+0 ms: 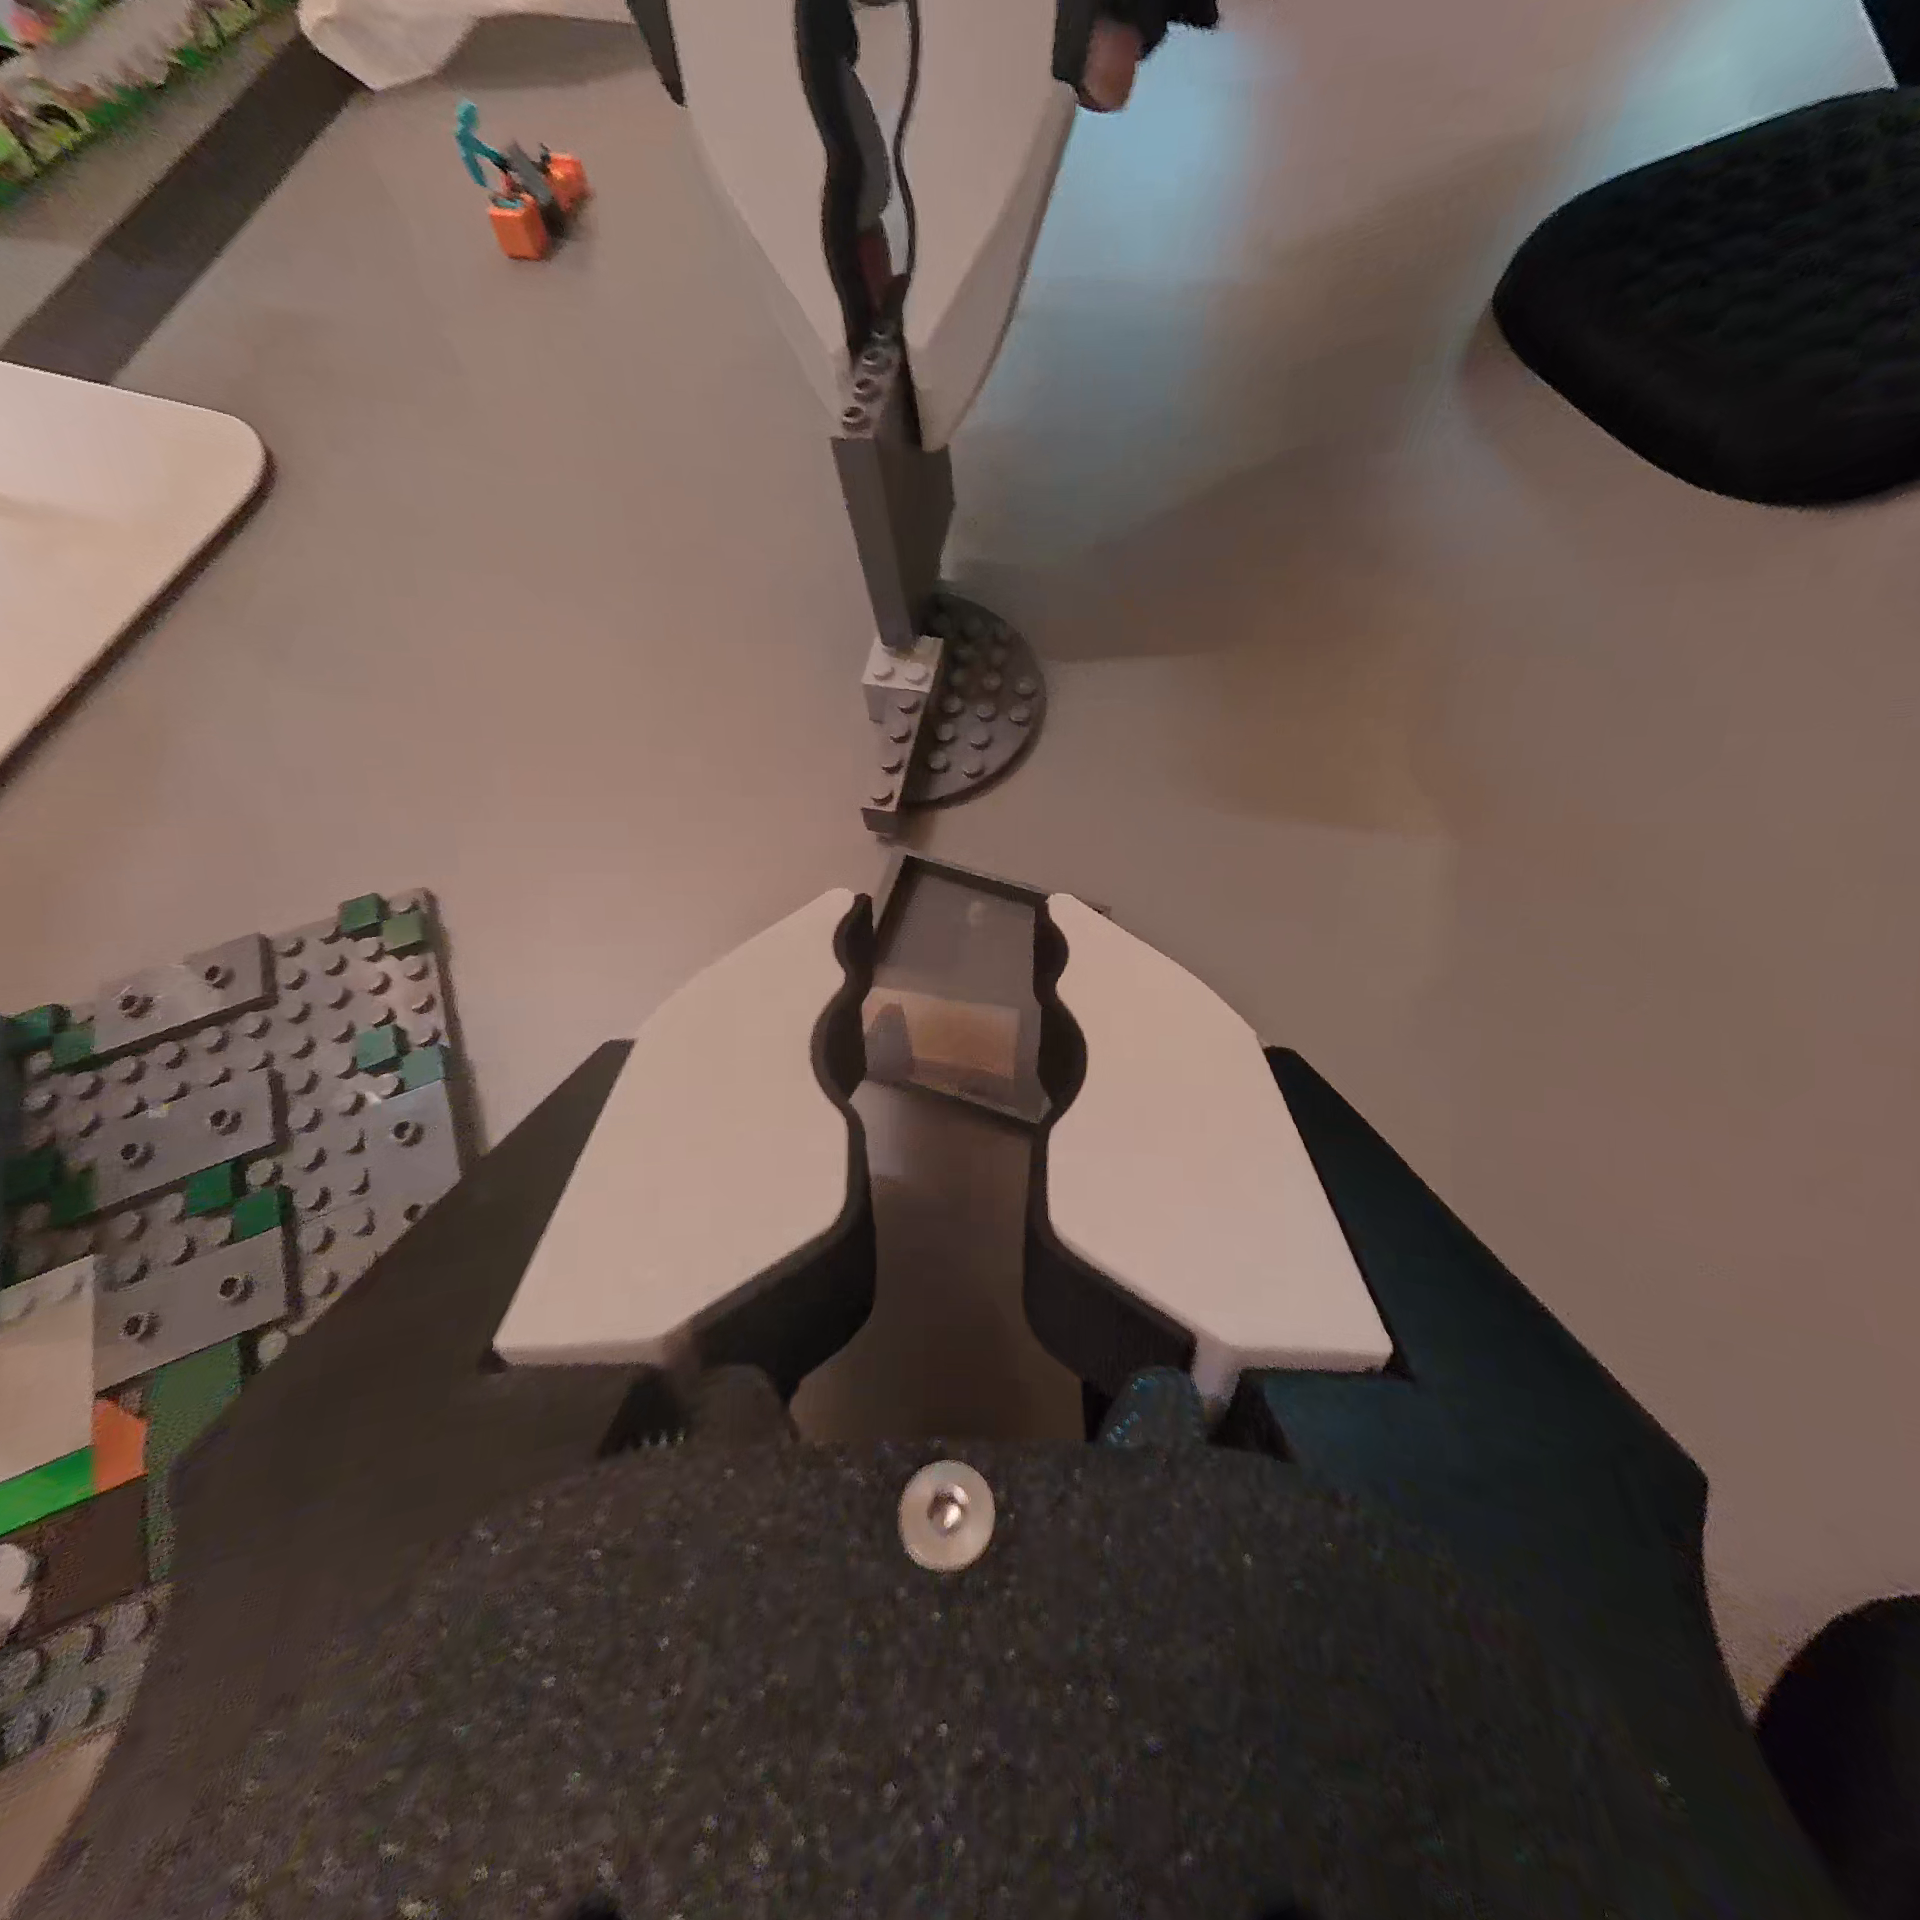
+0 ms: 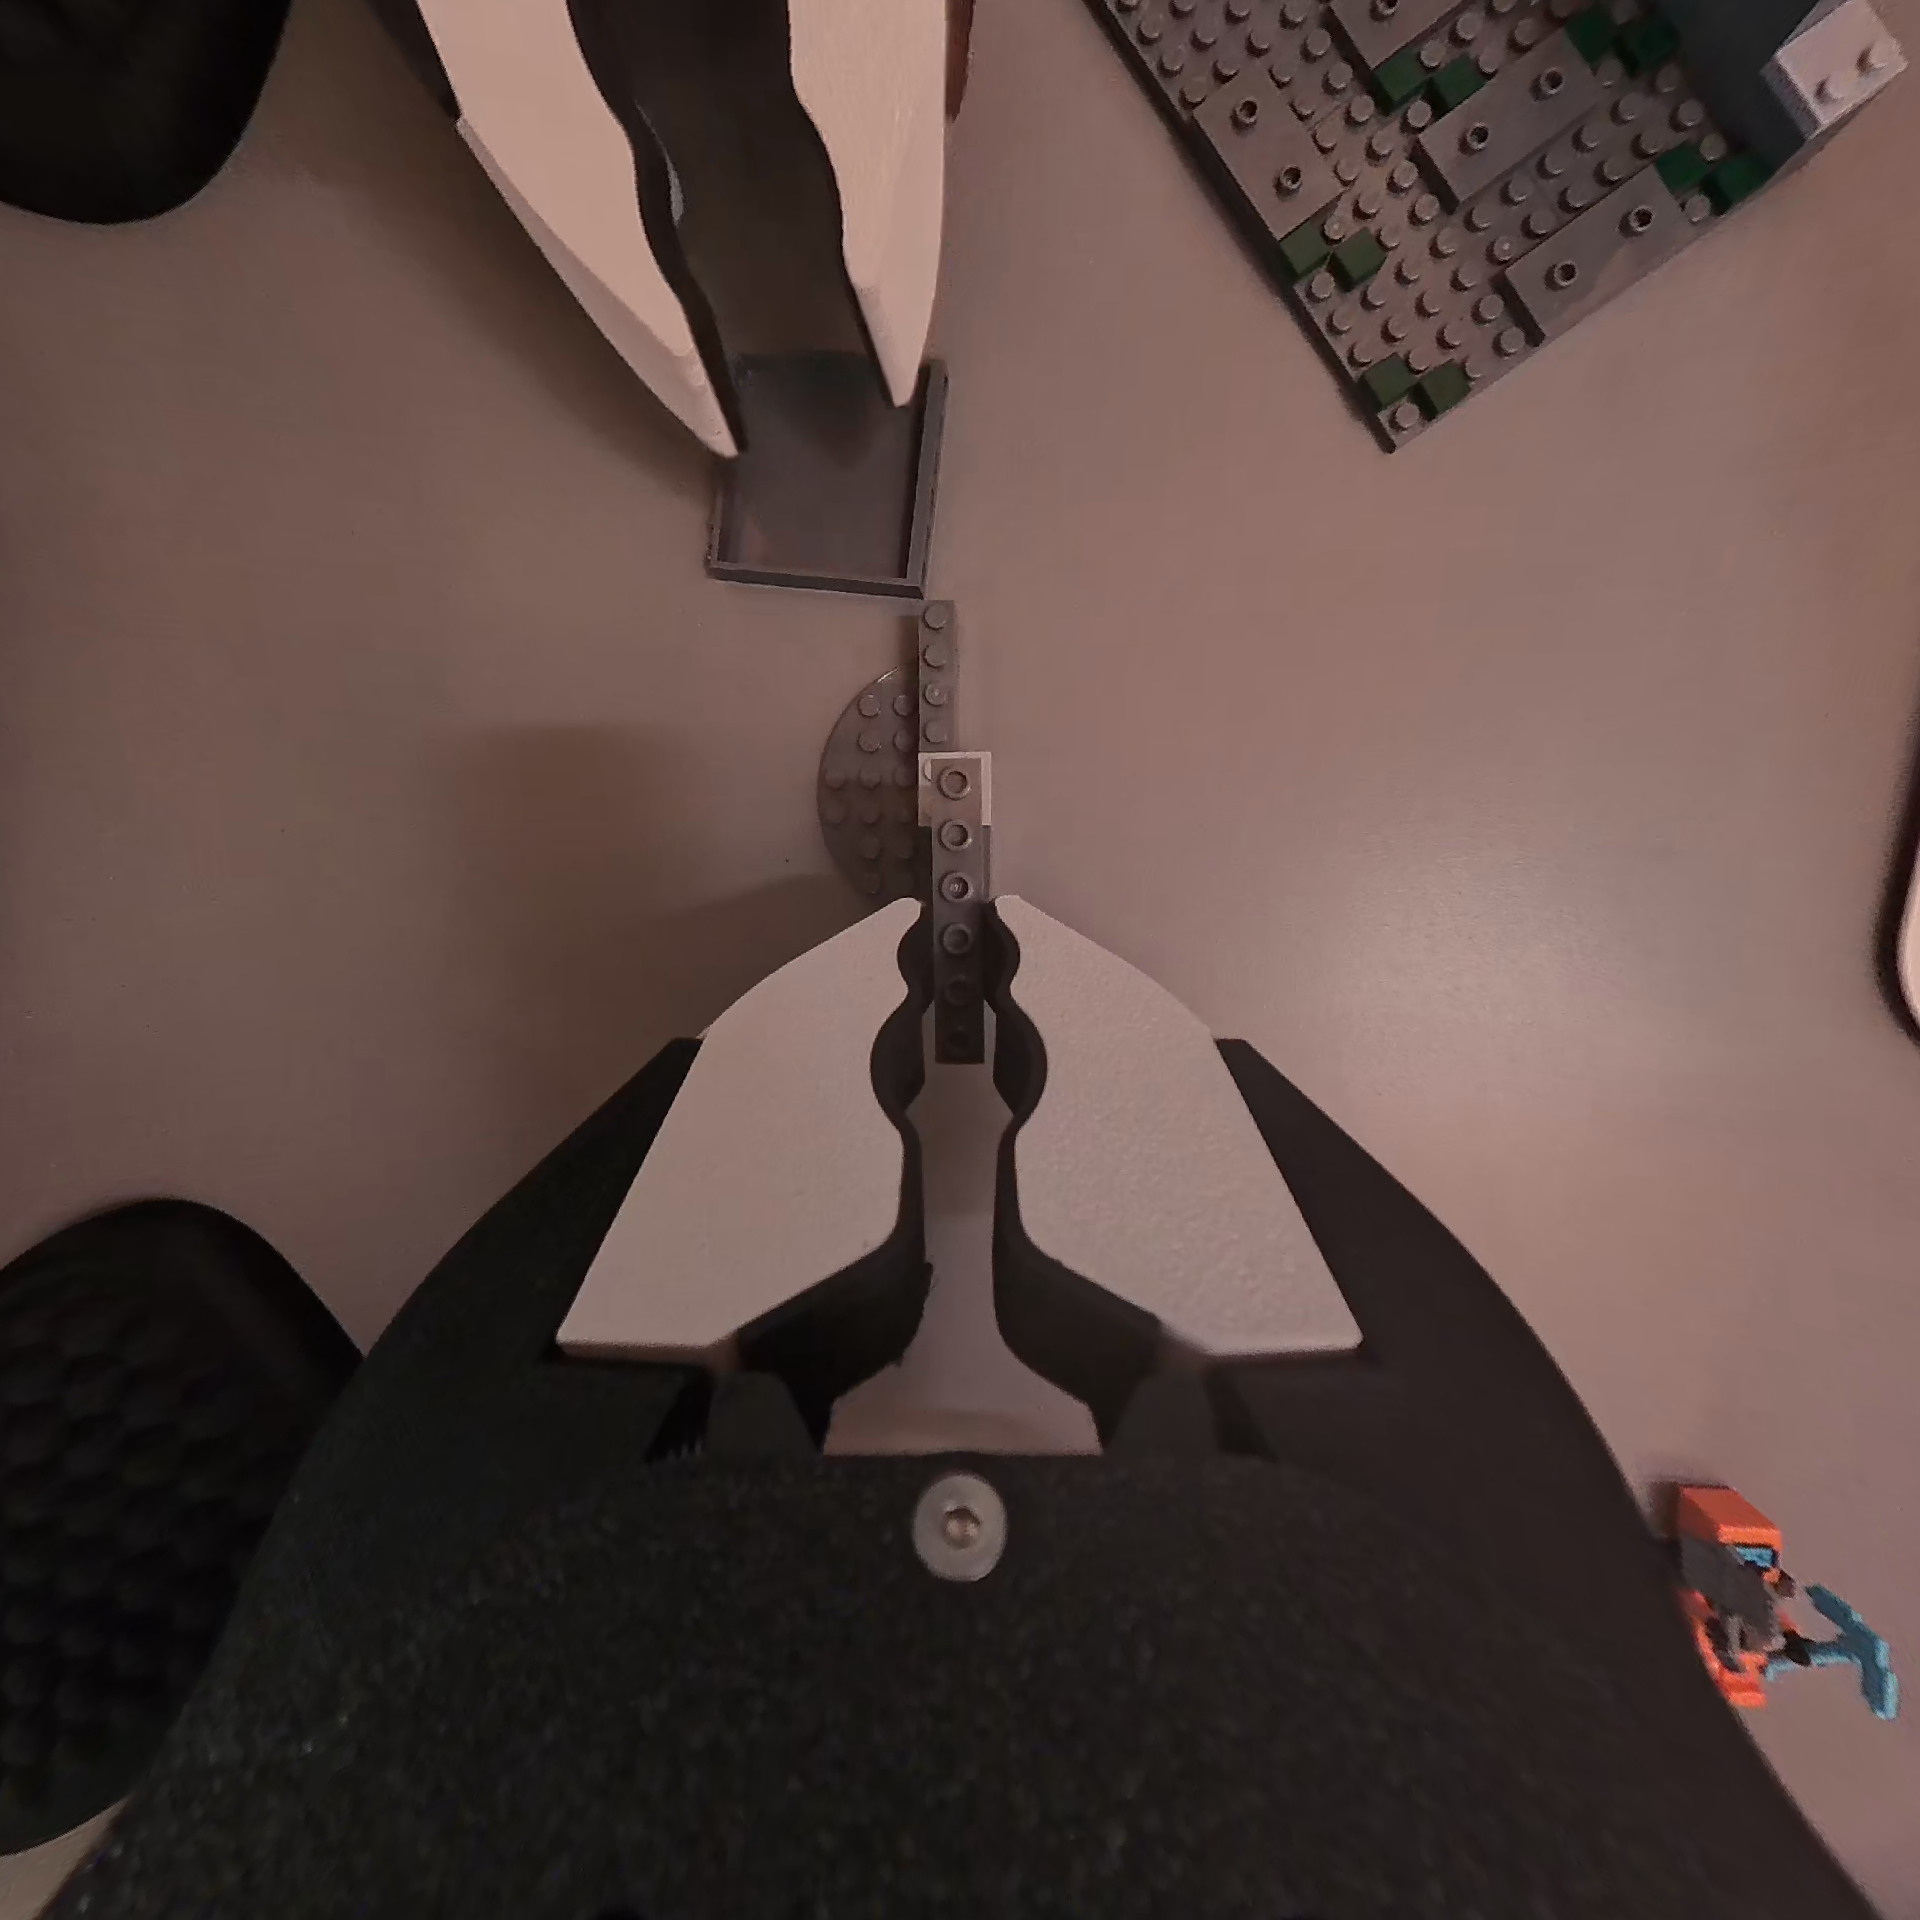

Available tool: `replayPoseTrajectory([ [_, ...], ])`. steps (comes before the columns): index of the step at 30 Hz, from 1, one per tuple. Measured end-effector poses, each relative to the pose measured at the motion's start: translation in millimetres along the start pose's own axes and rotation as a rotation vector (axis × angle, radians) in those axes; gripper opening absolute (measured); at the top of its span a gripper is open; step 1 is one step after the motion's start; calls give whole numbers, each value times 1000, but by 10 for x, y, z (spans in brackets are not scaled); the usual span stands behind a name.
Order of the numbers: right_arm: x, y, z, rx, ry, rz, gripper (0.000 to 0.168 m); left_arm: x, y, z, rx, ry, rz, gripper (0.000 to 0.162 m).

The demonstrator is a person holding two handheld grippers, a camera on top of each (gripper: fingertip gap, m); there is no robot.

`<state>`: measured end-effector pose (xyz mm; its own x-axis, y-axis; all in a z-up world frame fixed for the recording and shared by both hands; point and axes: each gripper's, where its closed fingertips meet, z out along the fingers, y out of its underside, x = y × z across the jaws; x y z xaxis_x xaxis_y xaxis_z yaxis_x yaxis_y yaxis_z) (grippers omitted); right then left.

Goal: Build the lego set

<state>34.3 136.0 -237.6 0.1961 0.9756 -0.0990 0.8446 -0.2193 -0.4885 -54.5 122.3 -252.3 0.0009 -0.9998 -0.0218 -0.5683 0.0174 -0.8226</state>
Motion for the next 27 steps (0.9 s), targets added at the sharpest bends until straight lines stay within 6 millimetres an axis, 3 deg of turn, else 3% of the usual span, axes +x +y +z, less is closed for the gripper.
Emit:
replayPoseTrajectory([
  [8, 0, -10, 5, 0, -1, 0, 7, 64, 117, 53, -59, 27, 19, 31],
  [27, 7, -73, 33, -3, -1, -1, 7, -43, 107, 5, -34, -26, 5, 27],
])
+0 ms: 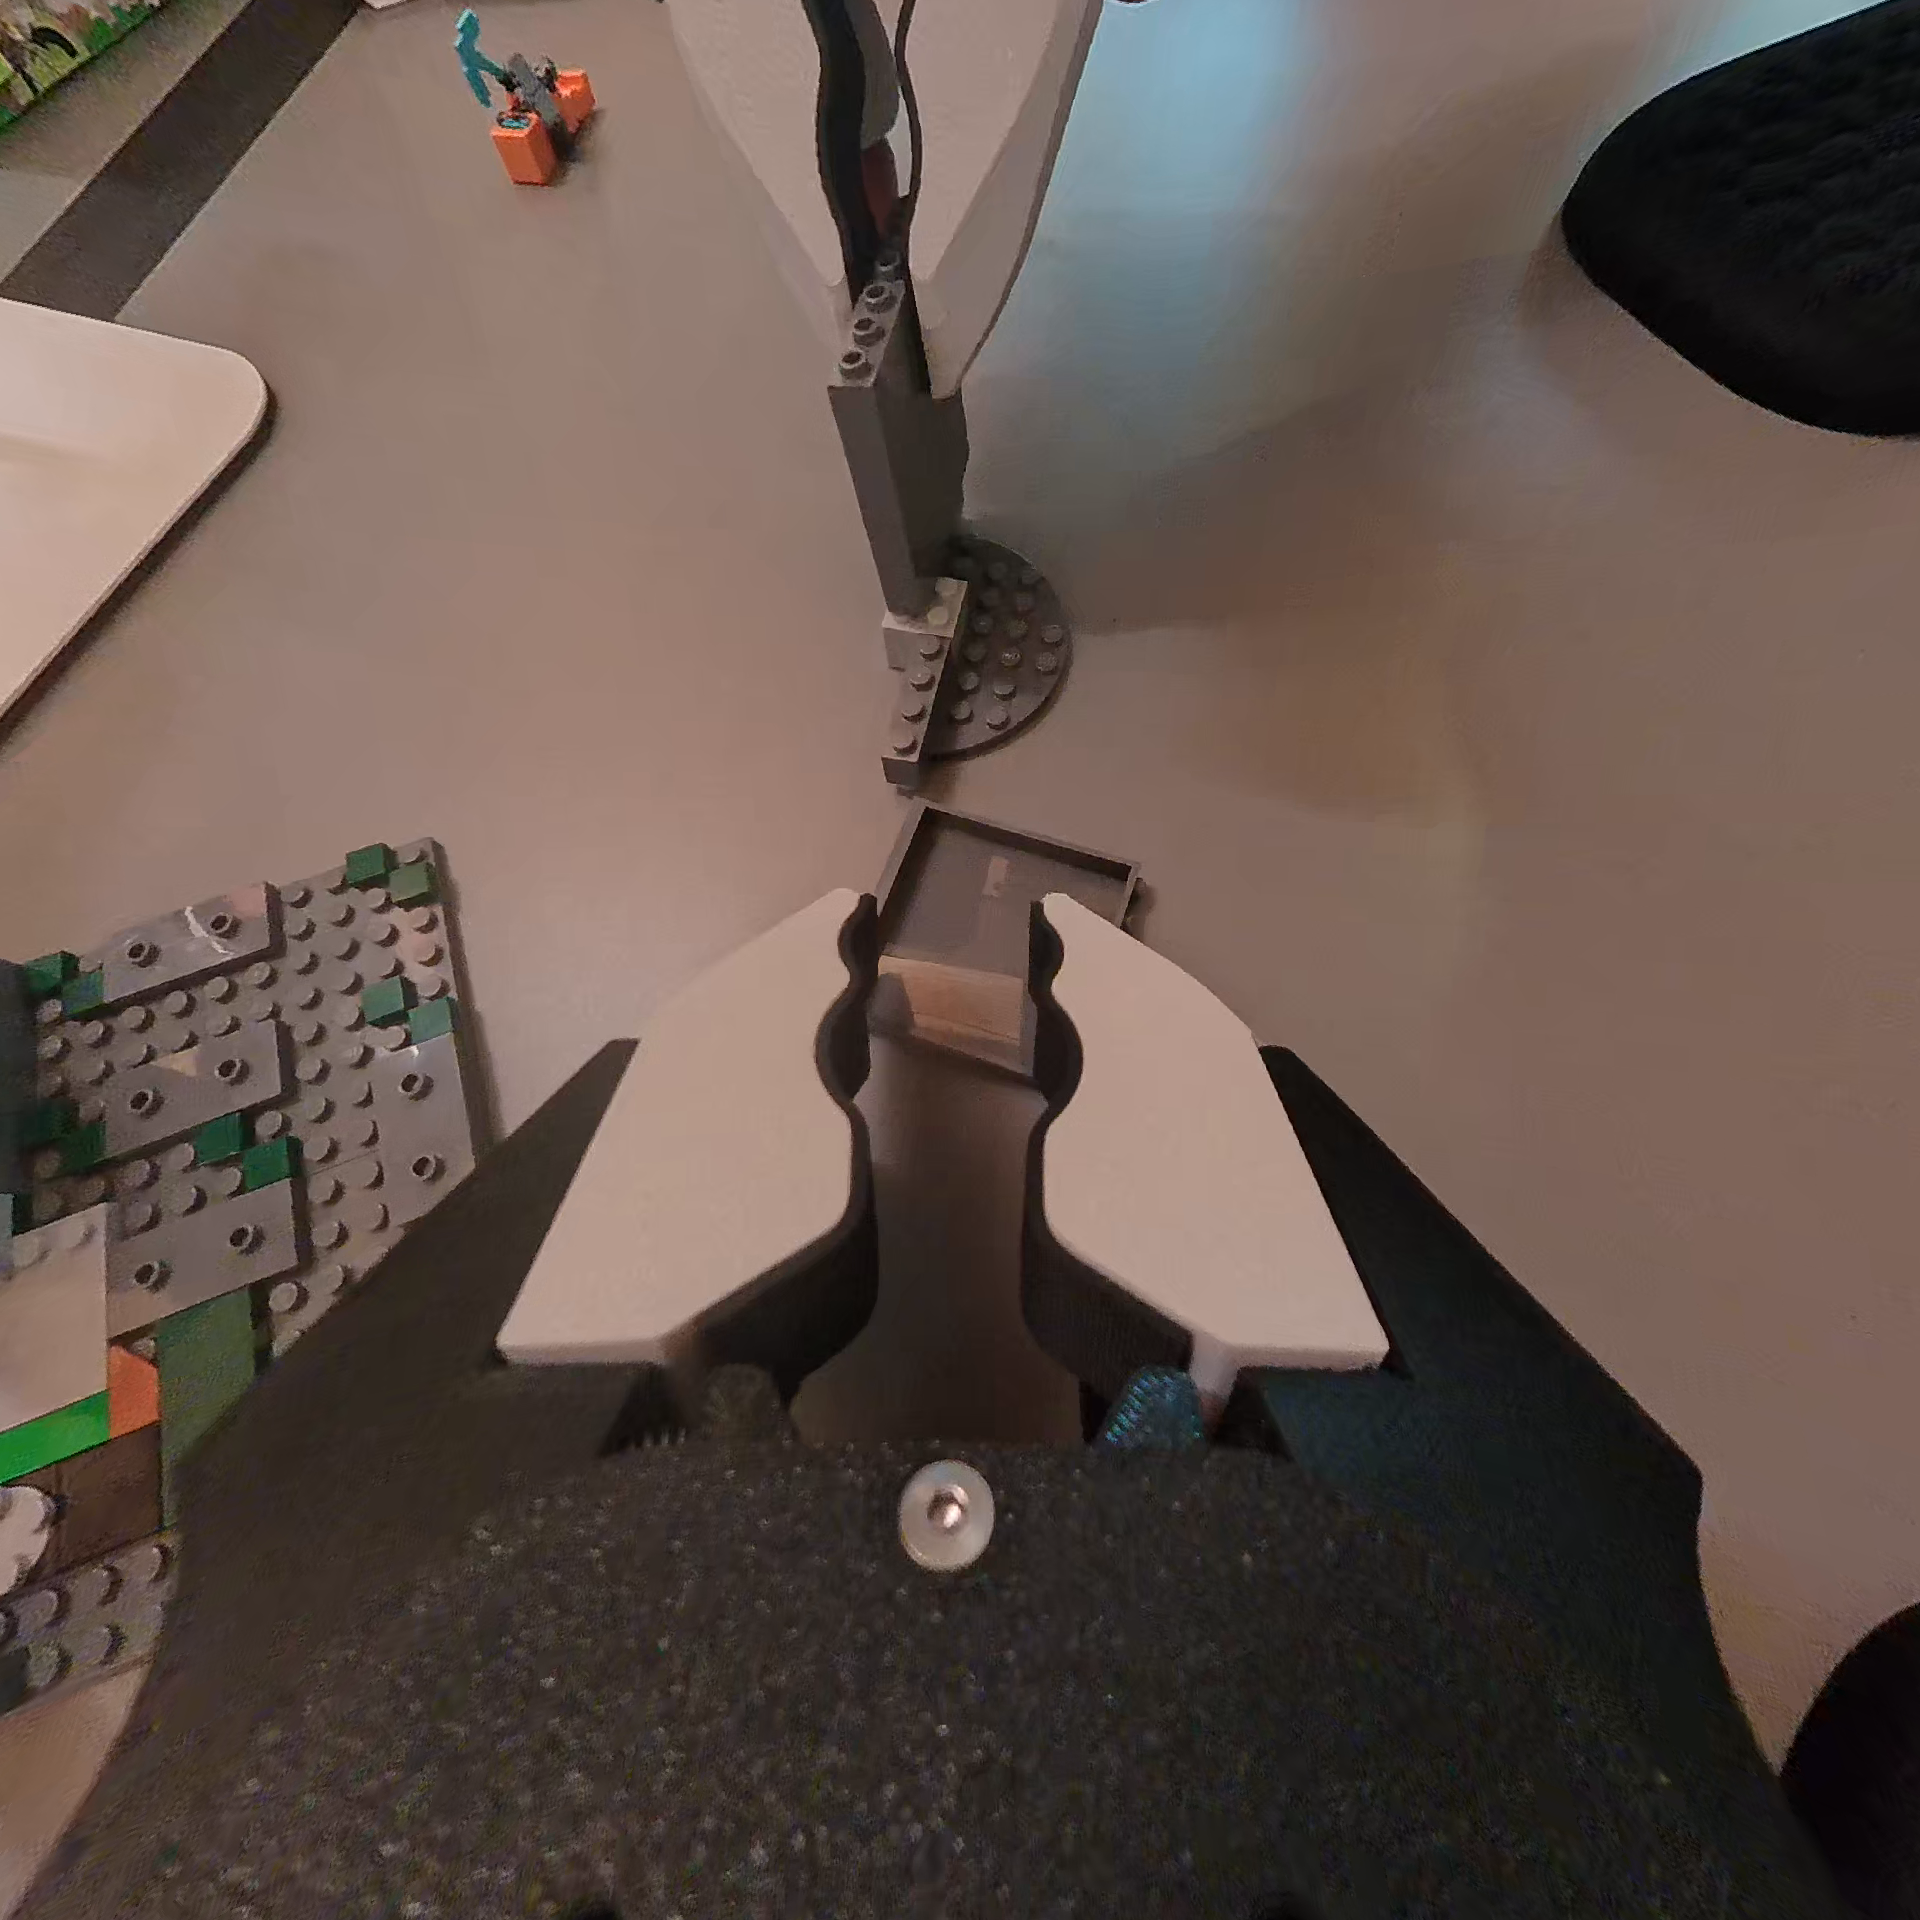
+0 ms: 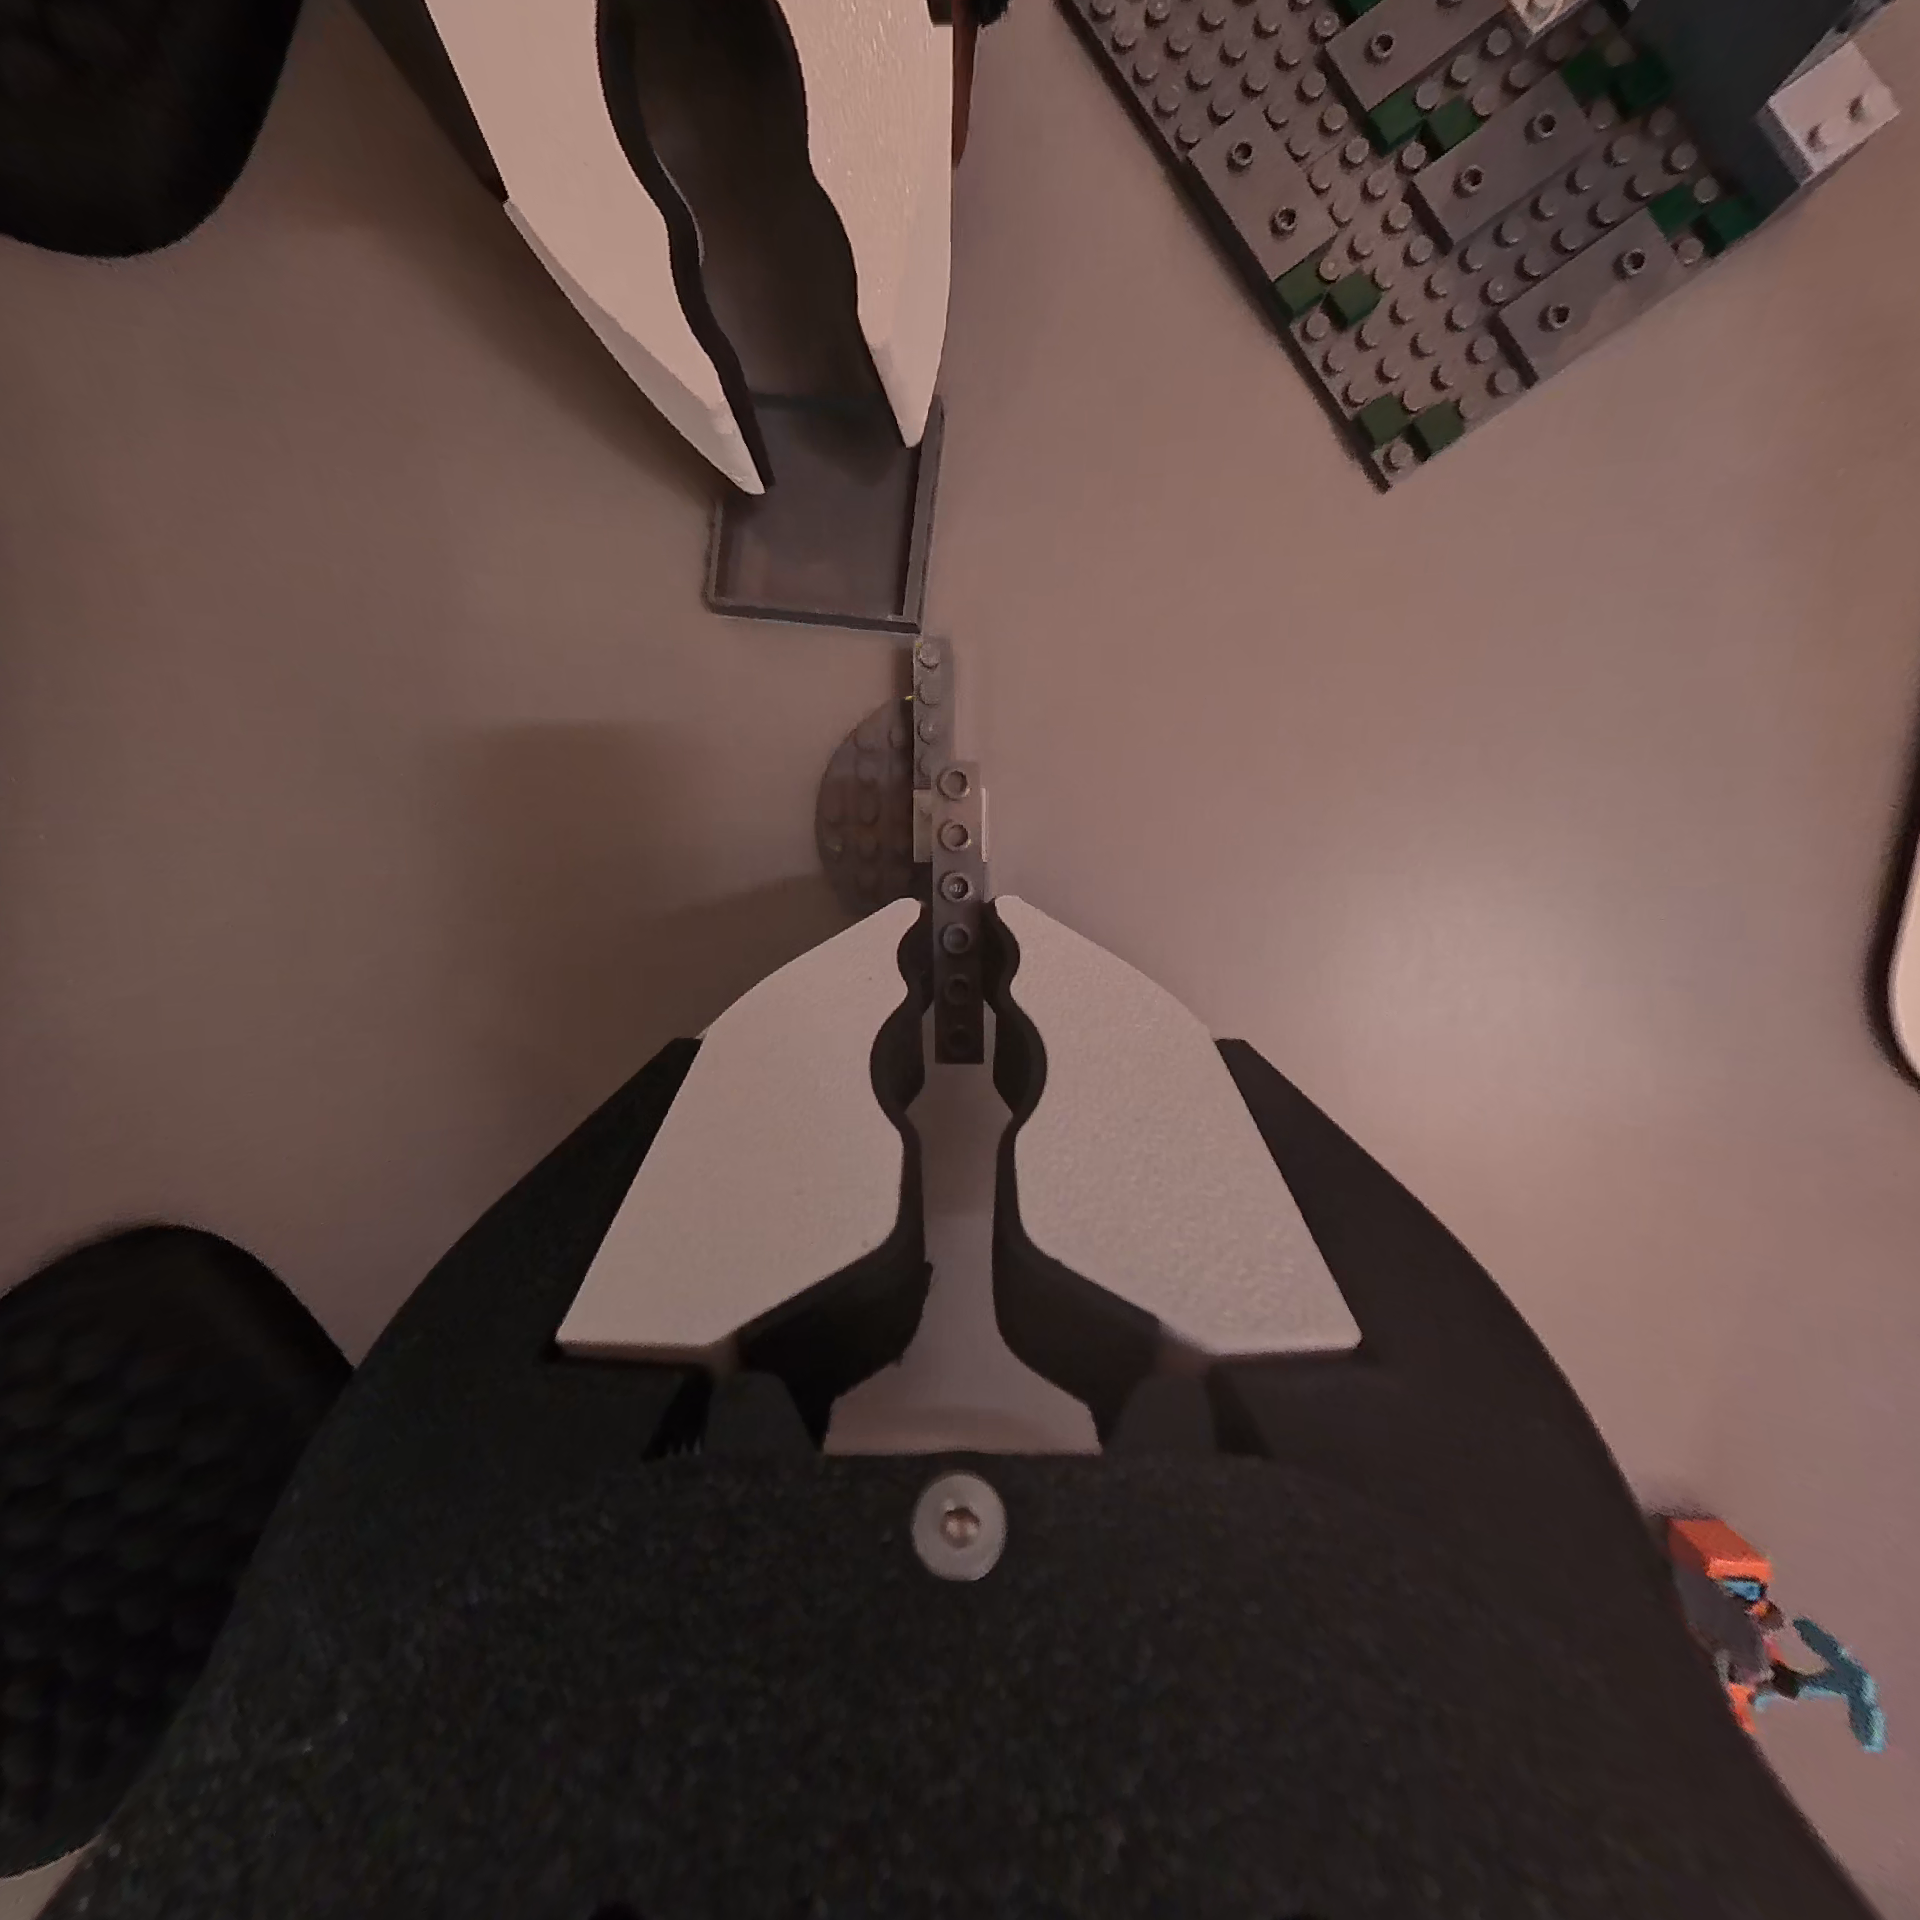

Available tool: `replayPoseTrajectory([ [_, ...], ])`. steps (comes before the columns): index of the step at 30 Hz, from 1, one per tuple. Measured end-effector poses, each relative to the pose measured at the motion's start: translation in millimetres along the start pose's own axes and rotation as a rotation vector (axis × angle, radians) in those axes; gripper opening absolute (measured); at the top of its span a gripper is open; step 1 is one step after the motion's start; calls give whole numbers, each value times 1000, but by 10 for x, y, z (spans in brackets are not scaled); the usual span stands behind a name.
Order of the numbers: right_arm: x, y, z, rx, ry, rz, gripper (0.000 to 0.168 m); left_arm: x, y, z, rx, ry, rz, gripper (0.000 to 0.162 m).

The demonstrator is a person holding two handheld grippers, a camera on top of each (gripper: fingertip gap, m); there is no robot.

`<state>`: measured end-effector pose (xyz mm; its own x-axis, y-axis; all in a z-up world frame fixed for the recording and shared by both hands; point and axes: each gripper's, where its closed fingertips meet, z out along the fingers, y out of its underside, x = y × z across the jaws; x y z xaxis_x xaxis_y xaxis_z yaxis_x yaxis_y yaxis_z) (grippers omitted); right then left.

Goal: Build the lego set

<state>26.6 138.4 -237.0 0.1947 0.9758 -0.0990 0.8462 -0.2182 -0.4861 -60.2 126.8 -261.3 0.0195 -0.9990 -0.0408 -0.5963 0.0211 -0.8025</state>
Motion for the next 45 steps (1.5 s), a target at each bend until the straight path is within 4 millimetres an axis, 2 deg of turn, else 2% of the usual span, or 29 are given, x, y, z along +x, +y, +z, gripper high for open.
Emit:
replayPoseTrajectory([
  [33, -19, -89, -7, 32, -11, -58, 13, 34, -3, 18, 7, 15, 1, 27],
  [38, -26, -71, 4, 30, -4, -69, 13, -5, -99, 17, 45, -13, -11, 27],
  [41, -33, -58, 9, 19, -1, -78, 14, -6, -165, 70, 16, -15, -57, 27],
  [45, -27, -40, 20, -3, 12, -97, 15, 1, -236, 242, -42, -13, -72, 30],
])
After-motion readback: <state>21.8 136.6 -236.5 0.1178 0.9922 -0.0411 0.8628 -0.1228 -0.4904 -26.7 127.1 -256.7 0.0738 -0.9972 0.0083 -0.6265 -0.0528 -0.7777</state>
